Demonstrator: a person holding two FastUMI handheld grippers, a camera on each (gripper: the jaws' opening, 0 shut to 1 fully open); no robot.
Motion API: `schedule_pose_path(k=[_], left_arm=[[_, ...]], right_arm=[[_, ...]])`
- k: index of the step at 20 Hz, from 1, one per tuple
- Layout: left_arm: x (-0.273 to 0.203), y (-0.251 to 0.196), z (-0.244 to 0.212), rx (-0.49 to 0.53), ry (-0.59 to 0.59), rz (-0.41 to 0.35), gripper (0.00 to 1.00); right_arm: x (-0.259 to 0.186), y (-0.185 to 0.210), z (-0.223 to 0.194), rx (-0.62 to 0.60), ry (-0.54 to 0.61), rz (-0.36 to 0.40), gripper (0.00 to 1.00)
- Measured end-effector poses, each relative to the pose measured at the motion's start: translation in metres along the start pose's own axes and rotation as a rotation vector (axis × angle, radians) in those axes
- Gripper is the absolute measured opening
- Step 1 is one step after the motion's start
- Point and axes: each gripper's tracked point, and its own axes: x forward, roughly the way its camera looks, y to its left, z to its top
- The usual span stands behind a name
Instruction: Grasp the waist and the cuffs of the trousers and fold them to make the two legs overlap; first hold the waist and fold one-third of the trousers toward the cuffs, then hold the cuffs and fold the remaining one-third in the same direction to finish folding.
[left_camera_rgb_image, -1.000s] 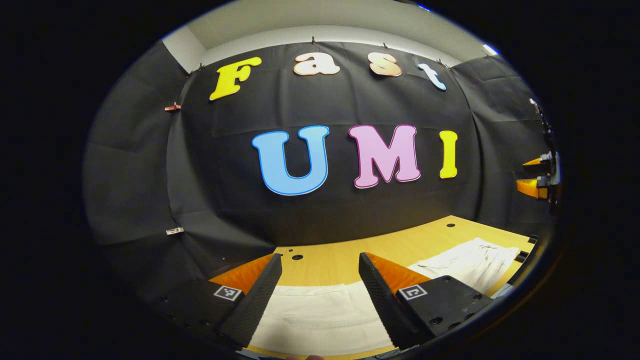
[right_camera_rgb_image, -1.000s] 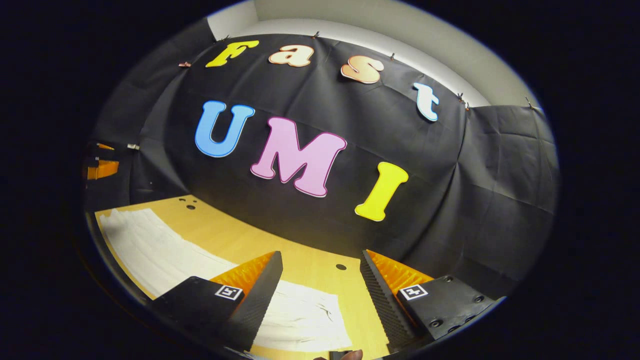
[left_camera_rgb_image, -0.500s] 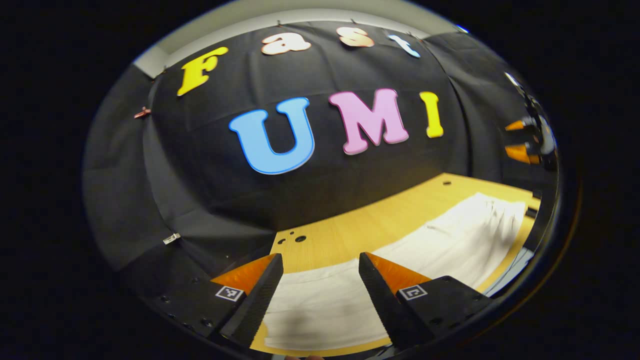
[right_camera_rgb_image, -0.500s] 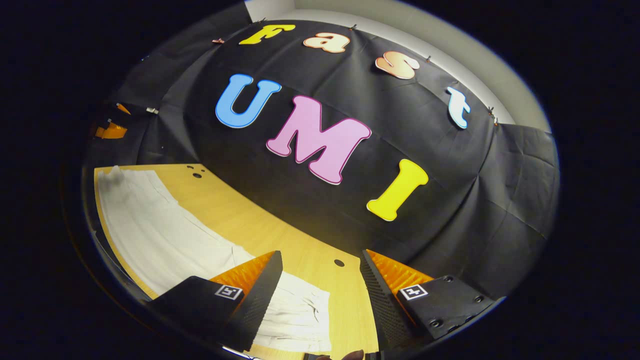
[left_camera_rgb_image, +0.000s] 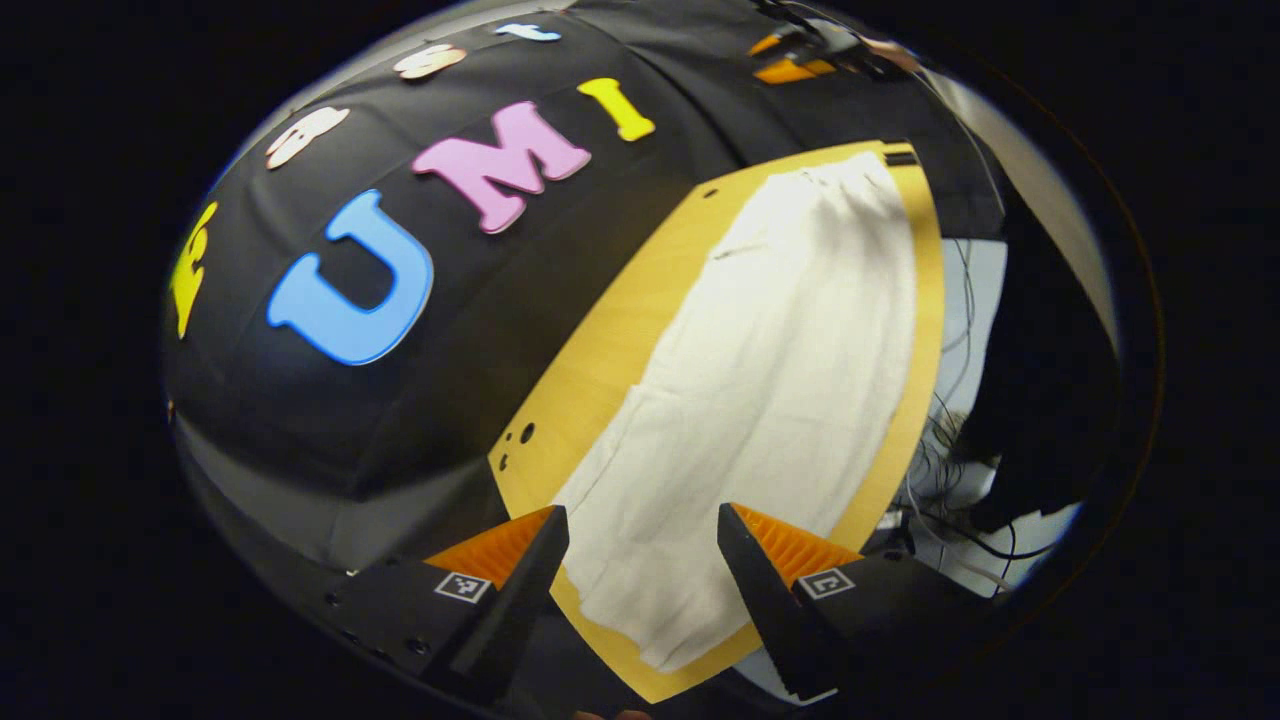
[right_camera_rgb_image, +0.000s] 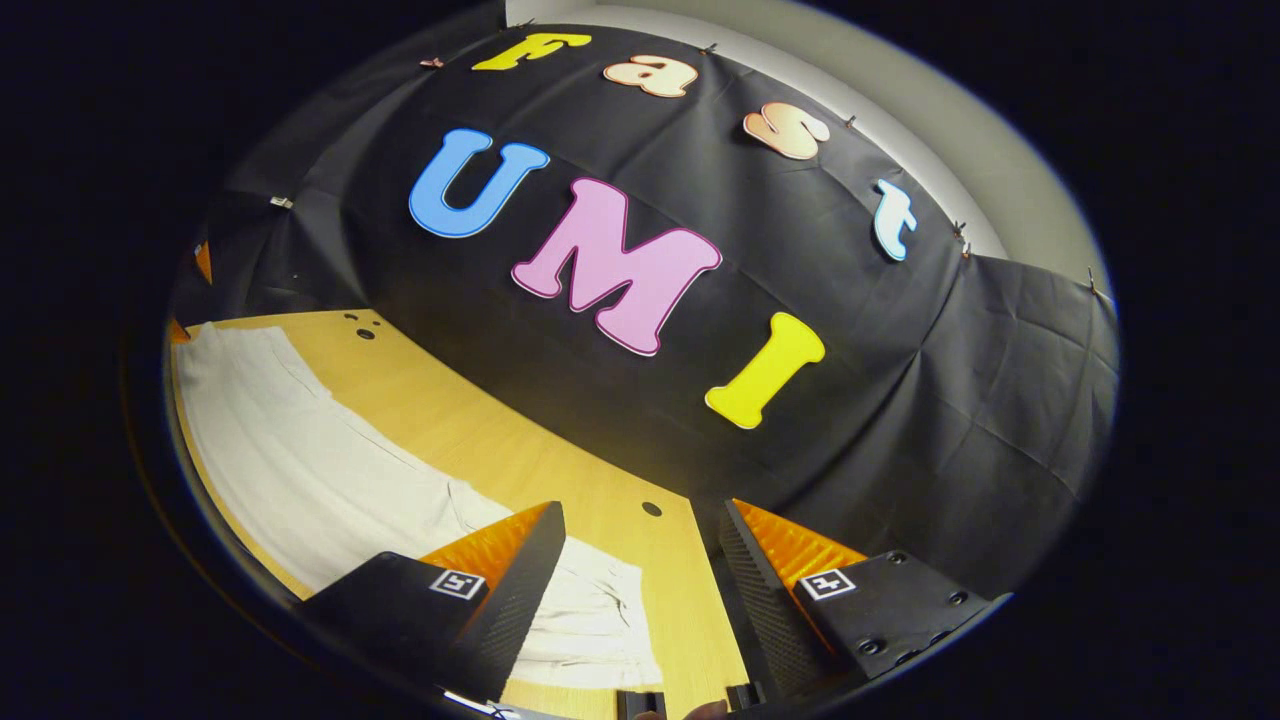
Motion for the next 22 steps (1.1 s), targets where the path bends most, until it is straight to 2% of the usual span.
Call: schedule_pose_path(k=[3,6,9,12,15,19,22], left_arm=[[0.007,-0.029,-0.017,0.098,0.009,-0.109,0.95],[0.013,-0.051,-0.04,0.148,0.043,-0.217,0.95],[0.018,-0.069,-0.062,0.191,0.086,-0.294,0.96],[0.026,-0.068,-0.082,0.27,0.13,-0.304,0.95],[0.037,-0.066,-0.099,0.357,0.163,-0.283,0.95],[0.062,-0.056,-0.097,0.39,0.19,-0.27,0.9],[0.077,-0.049,-0.095,0.399,0.226,-0.255,0.78]], right_arm=[[-0.01,0.006,-0.002,-0.001,0.018,-0.01,0.98],[-0.019,0.009,-0.006,-0.011,0.033,-0.022,0.98],[-0.024,0.008,-0.01,-0.004,0.05,-0.039,0.97],[-0.028,0.007,-0.016,0.003,0.069,-0.054,0.98],[-0.03,0.004,-0.02,0.009,0.081,-0.068,0.98],[-0.03,0.004,-0.026,0.008,0.095,-0.076,0.98],[-0.03,0.008,-0.032,0.01,0.107,-0.074,0.98]])
